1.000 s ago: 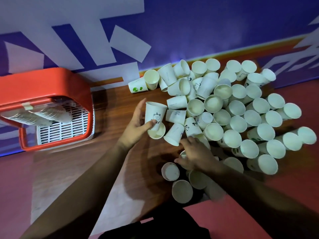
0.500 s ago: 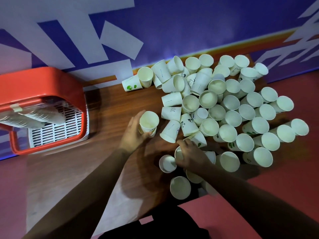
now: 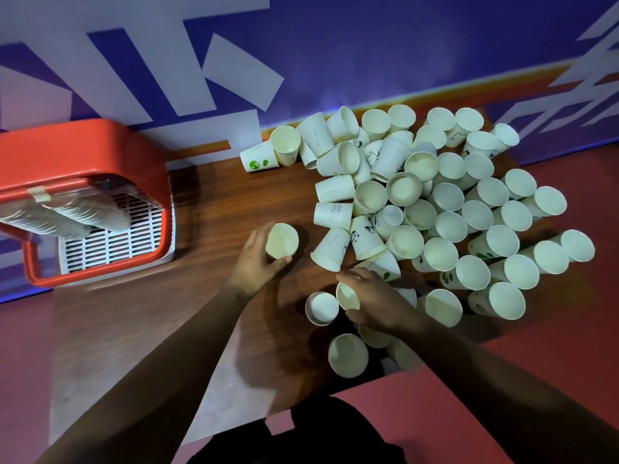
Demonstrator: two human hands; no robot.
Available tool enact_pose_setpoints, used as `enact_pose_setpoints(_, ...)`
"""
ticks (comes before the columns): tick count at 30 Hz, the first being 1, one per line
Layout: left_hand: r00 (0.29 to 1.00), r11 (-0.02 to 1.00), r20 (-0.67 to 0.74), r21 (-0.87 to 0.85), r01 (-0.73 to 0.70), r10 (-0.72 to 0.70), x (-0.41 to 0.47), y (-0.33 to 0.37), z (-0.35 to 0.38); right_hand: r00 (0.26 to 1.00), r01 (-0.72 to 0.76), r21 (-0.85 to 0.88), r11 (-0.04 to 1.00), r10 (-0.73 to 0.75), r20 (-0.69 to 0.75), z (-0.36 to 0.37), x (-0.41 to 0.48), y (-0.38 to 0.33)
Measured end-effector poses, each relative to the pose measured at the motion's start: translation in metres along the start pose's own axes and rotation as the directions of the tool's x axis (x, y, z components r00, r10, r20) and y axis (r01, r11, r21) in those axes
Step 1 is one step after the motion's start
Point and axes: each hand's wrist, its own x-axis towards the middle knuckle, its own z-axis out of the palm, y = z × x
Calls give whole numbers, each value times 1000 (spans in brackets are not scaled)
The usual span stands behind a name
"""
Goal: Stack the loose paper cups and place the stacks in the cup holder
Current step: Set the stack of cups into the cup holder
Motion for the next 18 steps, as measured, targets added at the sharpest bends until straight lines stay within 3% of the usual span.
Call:
enact_pose_setpoints(7, 992, 992, -9, 6, 127, -127, -9, 11, -1, 999, -29, -96, 995, 28, -16, 4, 0, -9)
enact_pose_setpoints(9, 991, 994, -117, 85, 68, -58, -19, 21, -4, 999, -25, -94, 995, 21, -43, 3, 0, -10)
enact_pose_setpoints(11, 973, 984, -198, 152, -92, 121, -31, 29, -5, 997, -28, -93, 995, 20, -80, -1, 0, -11)
enact_pose_setpoints(14, 963, 961, -14, 70, -268, 270, -50, 31, 5, 990, -44, -32, 999, 39, -139, -12, -1, -10)
enact_pose_setpoints(18, 945, 972, 232, 0, -235, 229, -72, 20, 26, 966, -37, 58, 998, 51, -253, -33, -1, -13)
